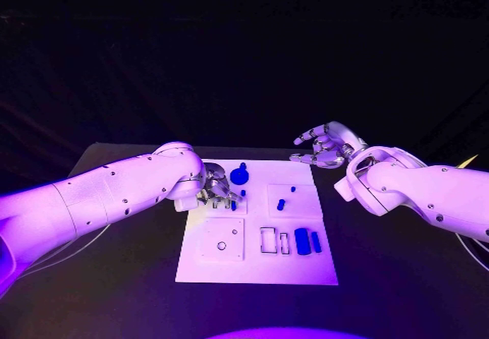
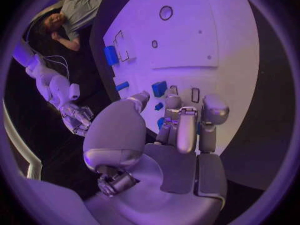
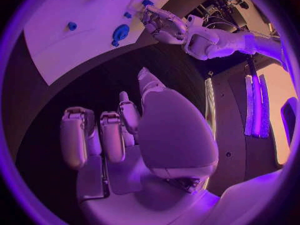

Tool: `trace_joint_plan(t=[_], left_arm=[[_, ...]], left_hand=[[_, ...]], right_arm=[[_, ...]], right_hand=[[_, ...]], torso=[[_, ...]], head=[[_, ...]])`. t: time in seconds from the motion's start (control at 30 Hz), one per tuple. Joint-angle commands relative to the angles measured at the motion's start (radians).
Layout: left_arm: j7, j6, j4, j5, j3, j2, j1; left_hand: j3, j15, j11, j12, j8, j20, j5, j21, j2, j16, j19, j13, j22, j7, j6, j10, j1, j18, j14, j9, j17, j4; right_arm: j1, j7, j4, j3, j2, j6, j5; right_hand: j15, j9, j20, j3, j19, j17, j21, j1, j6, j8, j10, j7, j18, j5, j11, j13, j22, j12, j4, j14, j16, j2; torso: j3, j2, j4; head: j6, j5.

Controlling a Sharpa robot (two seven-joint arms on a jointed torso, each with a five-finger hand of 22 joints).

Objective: Assemble the parts on the task board

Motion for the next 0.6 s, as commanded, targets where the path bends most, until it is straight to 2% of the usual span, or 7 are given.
trace_joint_plan(t=[0.03, 0.33, 0.6], left_arm=[[0.003, 0.001, 0.001, 0.004, 0.000, 0.003, 0.001], [0.007, 0.004, 0.000, 0.020, -0.001, 0.003, 0.001], [0.009, 0.012, -0.001, 0.025, -0.001, 0.004, 0.001]], left_hand=[[-0.055, -0.005, -0.009, 0.016, 0.021, -0.002, 0.004, 0.018, 0.002, 0.023, 0.006, 0.013, 0.020, -0.004, -0.011, 0.006, 0.021, -0.028, 0.038, 0.021, 0.123, 0.006], [-0.028, -0.005, -0.010, 0.018, 0.019, 0.000, 0.004, 0.024, 0.033, 0.025, 0.002, 0.016, 0.026, -0.005, -0.011, 0.002, 0.077, -0.028, 0.037, 0.030, 0.125, 0.003], [-0.007, -0.006, -0.012, 0.019, 0.016, 0.000, 0.004, 0.029, 0.039, 0.027, 0.002, 0.018, 0.033, -0.007, -0.010, 0.002, 0.114, -0.029, 0.039, 0.036, 0.129, 0.002]], right_arm=[[0.000, 0.002, -0.001, 0.000, 0.002, 0.002, -0.002], [0.000, 0.001, -0.004, 0.000, 0.006, 0.005, -0.002], [0.000, 0.000, -0.007, 0.000, 0.009, 0.008, -0.002]], right_hand=[[-0.008, 0.004, -0.006, 0.015, 0.037, 0.174, -0.009, -0.010, -0.007, 0.025, -0.035, -0.001, -0.002, 0.009, -0.001, -0.004, 0.191, -0.009, 0.010, 0.081, -0.016, 0.020], [-0.009, 0.004, -0.006, 0.016, 0.036, 0.173, -0.011, -0.010, -0.007, 0.025, -0.035, -0.001, -0.001, 0.009, -0.001, -0.004, 0.190, -0.009, 0.010, 0.081, -0.017, 0.020], [-0.009, 0.004, -0.006, 0.016, 0.036, 0.173, -0.011, -0.010, -0.007, 0.025, -0.035, -0.001, -0.001, 0.009, -0.001, -0.004, 0.190, -0.009, 0.010, 0.081, -0.017, 0.020]], torso=[[0.0004, 0.000, -0.0002], [0.0016, 0.000, 0.0010], [0.0008, 0.001, -0.0006]], head=[[-0.002, 0.000], [-0.004, 0.000], [-0.007, 0.001]])
